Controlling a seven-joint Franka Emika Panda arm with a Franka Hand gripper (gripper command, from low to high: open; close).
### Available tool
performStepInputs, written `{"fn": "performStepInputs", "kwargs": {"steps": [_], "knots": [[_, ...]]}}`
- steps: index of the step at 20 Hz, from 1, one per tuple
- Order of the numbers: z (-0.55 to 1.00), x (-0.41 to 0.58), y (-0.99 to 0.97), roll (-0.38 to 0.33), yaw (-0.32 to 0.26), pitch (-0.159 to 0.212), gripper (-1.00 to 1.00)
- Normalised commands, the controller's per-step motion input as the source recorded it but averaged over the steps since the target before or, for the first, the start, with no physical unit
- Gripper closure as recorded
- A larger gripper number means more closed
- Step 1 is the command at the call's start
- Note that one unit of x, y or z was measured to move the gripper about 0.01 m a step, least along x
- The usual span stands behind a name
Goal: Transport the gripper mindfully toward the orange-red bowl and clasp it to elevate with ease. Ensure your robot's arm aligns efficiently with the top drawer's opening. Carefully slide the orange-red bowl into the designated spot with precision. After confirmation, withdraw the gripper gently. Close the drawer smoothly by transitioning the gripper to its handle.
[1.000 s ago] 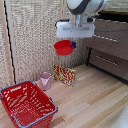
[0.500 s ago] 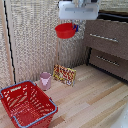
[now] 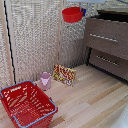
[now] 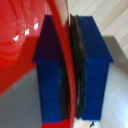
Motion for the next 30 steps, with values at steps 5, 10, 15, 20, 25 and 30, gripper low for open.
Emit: {"fn": "performStepInputs", "kwargs": {"steps": [5,10,15,20,25,30], "knots": [[0.69,0.061,-0.71,0.053,-0.12,0.004,1.0],[0.59,0.009,-0.75,0.047,-0.118,0.016,1.0],[0.41,-0.011,-0.81,0.03,-0.115,0.012,1.0],[0.22,-0.133,-0.87,0.022,-0.105,0.006,1.0],[0.11,-0.232,-0.82,0.025,-0.126,0.05,1.0],[-0.04,-0.261,-0.5,0.005,-0.179,0.07,1.0]]}}
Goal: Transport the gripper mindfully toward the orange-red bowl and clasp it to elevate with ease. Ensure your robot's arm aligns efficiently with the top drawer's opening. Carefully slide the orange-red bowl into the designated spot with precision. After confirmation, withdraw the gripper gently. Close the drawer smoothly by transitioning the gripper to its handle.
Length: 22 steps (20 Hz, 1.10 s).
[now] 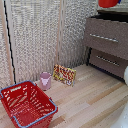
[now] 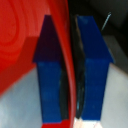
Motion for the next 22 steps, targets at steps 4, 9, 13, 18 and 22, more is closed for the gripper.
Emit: {"fn": "performStepInputs", "kwargs": {"steps": [4,9,13,18,22], "knots": [[-0.18,-0.066,-0.07,-0.022,-0.07,0.044,1.0],[-0.23,0.039,0.03,-0.07,-0.014,0.122,1.0],[-0.13,0.141,0.06,-0.147,-0.081,0.23,1.0],[0.02,0.141,-0.25,-0.059,-0.03,0.137,1.0],[0.01,0.059,-0.07,0.0,-0.009,0.009,1.0]]}}
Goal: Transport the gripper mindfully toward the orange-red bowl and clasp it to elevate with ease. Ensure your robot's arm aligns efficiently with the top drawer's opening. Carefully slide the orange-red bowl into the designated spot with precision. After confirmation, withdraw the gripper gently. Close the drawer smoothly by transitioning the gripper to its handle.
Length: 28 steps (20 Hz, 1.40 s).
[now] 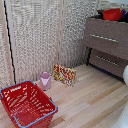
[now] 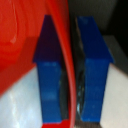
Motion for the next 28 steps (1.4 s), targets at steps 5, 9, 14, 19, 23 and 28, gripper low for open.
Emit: {"fn": "performStepInputs", "kwargs": {"steps": [5,9,14,19,23,28], "knots": [[0.0,0.011,0.0,0.0,-0.015,0.007,-1.0],[0.03,0.111,0.0,0.0,-0.019,0.023,-1.0],[0.39,0.049,0.03,-0.002,-0.016,-0.028,-1.0],[0.52,-0.049,0.11,-0.057,0.062,-0.075,-1.0],[0.48,-0.148,0.16,-0.114,0.092,-0.038,-1.0],[0.28,-0.056,0.22,-0.111,0.185,0.051,-1.0]]}}
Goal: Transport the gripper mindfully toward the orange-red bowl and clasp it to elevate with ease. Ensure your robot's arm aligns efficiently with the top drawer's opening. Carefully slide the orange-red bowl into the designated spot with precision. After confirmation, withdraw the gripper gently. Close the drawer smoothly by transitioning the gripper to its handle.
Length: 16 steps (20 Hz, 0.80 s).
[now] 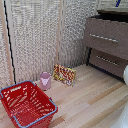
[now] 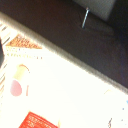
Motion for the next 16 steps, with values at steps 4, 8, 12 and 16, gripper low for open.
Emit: {"fn": "performStepInputs", "kwargs": {"steps": [4,8,12,16], "knots": [[0.13,0.0,0.21,-0.132,0.207,0.133,-1.0],[0.02,0.02,0.15,-0.138,0.239,0.163,-1.0],[-0.05,0.017,0.04,-0.192,0.238,0.103,-1.0],[-0.11,0.0,0.01,-0.292,0.192,0.073,-1.0]]}}
